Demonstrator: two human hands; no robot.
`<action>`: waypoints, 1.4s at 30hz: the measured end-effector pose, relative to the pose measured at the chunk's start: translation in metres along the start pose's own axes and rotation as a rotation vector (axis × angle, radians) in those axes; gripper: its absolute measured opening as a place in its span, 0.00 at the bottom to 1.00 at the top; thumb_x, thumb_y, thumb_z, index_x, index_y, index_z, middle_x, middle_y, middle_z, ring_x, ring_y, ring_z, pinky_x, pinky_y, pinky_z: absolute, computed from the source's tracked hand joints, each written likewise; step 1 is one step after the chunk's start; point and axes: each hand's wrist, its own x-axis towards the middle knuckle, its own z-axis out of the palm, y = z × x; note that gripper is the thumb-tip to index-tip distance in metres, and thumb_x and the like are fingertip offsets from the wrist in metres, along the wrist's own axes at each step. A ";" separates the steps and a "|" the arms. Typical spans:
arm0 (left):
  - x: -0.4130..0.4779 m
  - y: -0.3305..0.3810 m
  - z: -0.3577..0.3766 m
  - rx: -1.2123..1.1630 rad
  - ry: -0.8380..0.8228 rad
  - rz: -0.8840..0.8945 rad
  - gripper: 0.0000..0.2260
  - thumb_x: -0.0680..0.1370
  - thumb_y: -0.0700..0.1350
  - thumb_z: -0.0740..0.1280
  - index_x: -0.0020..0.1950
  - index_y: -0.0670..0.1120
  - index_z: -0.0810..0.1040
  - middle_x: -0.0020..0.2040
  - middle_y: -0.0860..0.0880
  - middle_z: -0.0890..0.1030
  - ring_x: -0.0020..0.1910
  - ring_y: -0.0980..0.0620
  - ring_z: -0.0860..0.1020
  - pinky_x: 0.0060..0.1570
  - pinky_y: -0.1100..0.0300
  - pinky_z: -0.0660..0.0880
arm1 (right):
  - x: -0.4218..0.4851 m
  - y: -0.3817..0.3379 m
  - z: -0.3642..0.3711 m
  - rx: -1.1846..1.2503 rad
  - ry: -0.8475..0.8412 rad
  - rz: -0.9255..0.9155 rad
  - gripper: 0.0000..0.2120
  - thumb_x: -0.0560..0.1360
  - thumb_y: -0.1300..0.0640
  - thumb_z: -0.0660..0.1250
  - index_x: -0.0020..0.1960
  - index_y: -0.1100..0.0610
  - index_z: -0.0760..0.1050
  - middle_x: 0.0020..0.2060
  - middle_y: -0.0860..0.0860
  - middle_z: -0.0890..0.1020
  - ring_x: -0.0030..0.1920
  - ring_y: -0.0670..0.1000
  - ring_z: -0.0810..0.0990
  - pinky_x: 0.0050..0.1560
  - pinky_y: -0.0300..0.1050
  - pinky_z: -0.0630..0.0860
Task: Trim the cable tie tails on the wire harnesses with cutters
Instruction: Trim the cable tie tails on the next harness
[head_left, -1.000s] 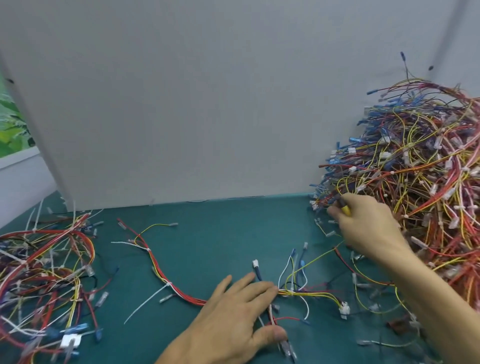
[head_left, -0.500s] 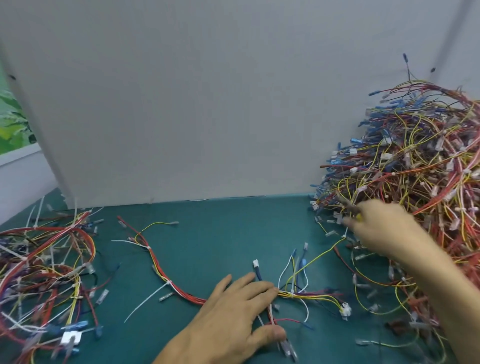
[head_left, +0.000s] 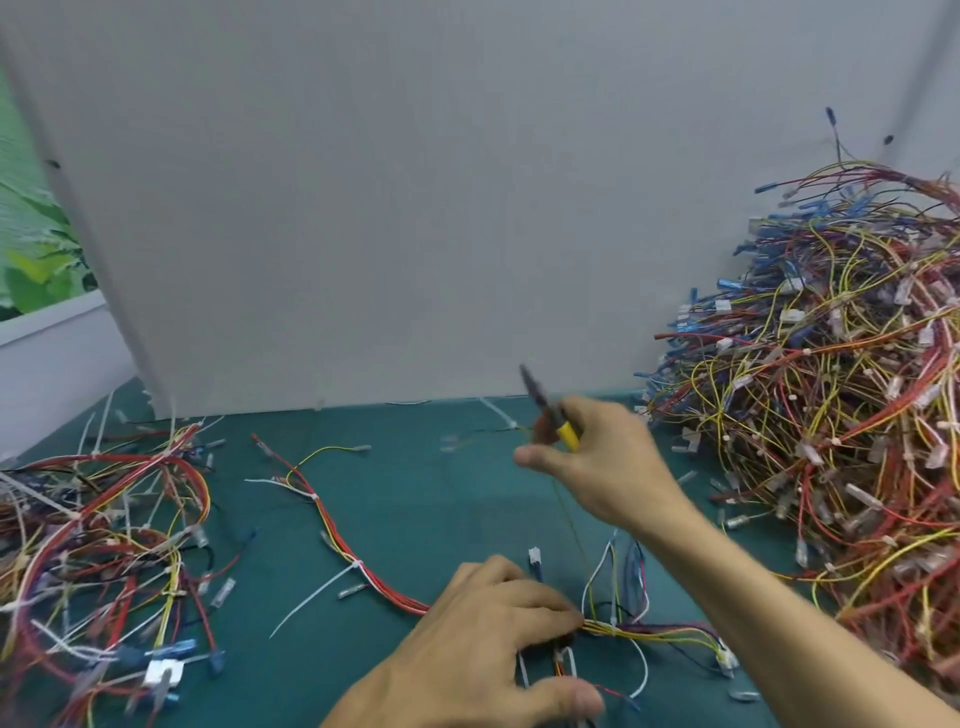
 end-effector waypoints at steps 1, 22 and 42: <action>0.000 -0.001 -0.001 -0.026 -0.002 0.008 0.32 0.71 0.75 0.50 0.67 0.59 0.73 0.65 0.67 0.71 0.57 0.62 0.63 0.60 0.65 0.57 | -0.003 0.003 0.012 -0.060 -0.069 -0.012 0.13 0.65 0.46 0.76 0.41 0.52 0.77 0.35 0.46 0.82 0.39 0.48 0.78 0.40 0.38 0.71; -0.028 -0.081 -0.034 -0.282 0.650 -1.018 0.18 0.73 0.34 0.65 0.60 0.48 0.78 0.52 0.52 0.84 0.51 0.50 0.80 0.58 0.52 0.74 | -0.024 0.049 0.053 -0.329 -0.179 -0.058 0.04 0.73 0.58 0.60 0.41 0.54 0.65 0.32 0.48 0.69 0.37 0.58 0.68 0.29 0.47 0.59; -0.034 -0.077 -0.034 0.037 0.438 -0.791 0.11 0.75 0.47 0.69 0.55 0.60 0.81 0.49 0.62 0.82 0.55 0.53 0.76 0.58 0.54 0.69 | -0.017 0.045 0.063 -0.279 -0.217 -0.079 0.03 0.74 0.56 0.61 0.44 0.53 0.67 0.36 0.51 0.74 0.43 0.61 0.74 0.33 0.47 0.63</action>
